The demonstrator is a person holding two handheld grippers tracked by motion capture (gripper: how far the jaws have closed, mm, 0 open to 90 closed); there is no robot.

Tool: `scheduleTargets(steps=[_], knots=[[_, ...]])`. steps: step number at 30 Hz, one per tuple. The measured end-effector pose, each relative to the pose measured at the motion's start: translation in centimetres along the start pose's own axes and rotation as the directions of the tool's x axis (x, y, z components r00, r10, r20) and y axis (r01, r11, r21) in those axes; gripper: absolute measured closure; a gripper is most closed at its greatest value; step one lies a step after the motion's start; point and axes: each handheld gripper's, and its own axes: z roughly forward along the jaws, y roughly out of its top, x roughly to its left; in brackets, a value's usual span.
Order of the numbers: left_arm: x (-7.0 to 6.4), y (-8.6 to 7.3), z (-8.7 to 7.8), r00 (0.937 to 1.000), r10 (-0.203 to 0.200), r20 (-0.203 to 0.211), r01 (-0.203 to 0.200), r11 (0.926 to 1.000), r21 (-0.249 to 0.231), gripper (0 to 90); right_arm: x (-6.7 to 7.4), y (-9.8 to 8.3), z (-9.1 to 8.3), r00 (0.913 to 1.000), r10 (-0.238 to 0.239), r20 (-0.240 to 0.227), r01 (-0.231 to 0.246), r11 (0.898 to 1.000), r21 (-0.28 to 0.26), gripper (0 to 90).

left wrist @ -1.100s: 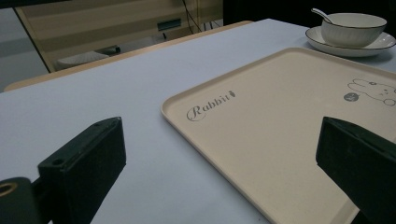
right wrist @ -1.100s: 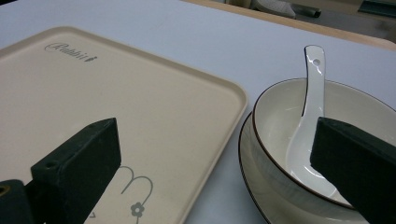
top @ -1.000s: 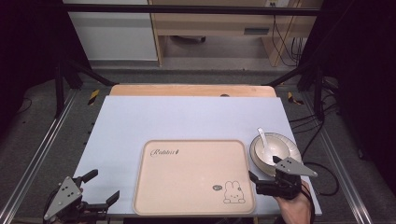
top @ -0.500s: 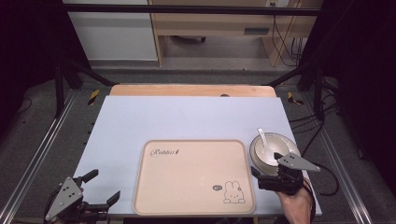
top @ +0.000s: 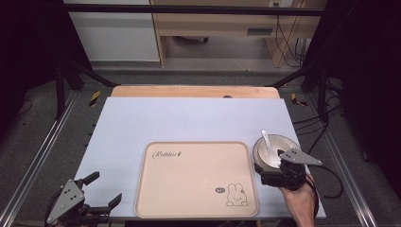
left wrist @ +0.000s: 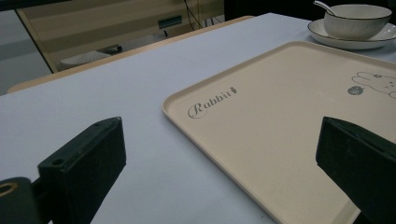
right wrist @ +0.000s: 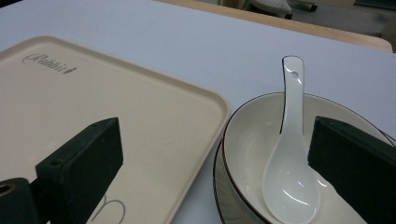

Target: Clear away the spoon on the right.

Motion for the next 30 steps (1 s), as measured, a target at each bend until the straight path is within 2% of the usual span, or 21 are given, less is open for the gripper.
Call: scheduleTargets(steps=[8, 12, 15, 16, 17, 20, 25, 28, 30], knots=[[0.0, 0.0, 0.0, 1.0, 0.003, -0.002, -0.003, 1.0, 0.004, 1.2, -0.4, 0.6, 0.6, 0.9998, -0.003, 0.018, 0.002, 1.0, 0.022, 2.6], [0.0, 0.0, 0.1, 1.0, 0.007, -0.004, -0.007, 0.9999, 0.01, 1.2, -0.8, 0.9, 0.9, 0.9992, 0.036, 0.019, -0.037, 0.999, 0.038, 2.7], [-0.1, -0.1, 0.1, 1.0, 0.008, -0.004, -0.008, 0.9999, 0.012, 1.2, -1.0, 1.0, 1.0, 0.9989, 0.04, 0.026, -0.041, 0.998, 0.05, 2.0], [-0.1, -0.1, 0.1, 1.0, 0.008, -0.004, -0.008, 0.9999, 0.013, 1.2, -1.2, 1.1, 1.2, 0.9987, 0.023, 0.046, -0.026, 0.998, 0.064, 1.8], [-0.1, -0.1, 0.1, 1.0, 0.008, -0.004, -0.008, 0.9999, 0.013, 1.2, -1.2, 1.1, 1.2, 0.9987, 0.023, 0.046, -0.026, 0.998, 0.064, 1.8], [-0.1, -0.1, 0.2, 0.9999, 0.011, -0.006, -0.011, 0.9998, 0.015, 1.2, -1.6, 1.4, 1.4, 0.9973, 0.033, 0.066, -0.039, 0.996, 0.082, 1.0], [-0.1, -0.1, 0.2, 0.9999, 0.014, -0.007, -0.014, 0.9997, 0.019, 1.2, -2.1, 1.7, 1.6, 0.9967, 0.045, 0.067, -0.051, 0.994, 0.099, 0.9], [-0.1, -0.1, 0.2, 0.9999, 0.014, -0.007, -0.014, 0.9997, 0.021, 1.2, -2.5, 1.9, 1.9, 0.9951, 0.049, 0.086, -0.059, 0.991, 0.121, 0.6], [-0.1, -0.1, 0.2, 0.9998, 0.016, -0.007, -0.016, 0.9996, 0.023, 1.2, -2.8, 1.9, 2.1, 0.9951, 0.062, 0.077, -0.072, 0.989, 0.131, 0.6]])
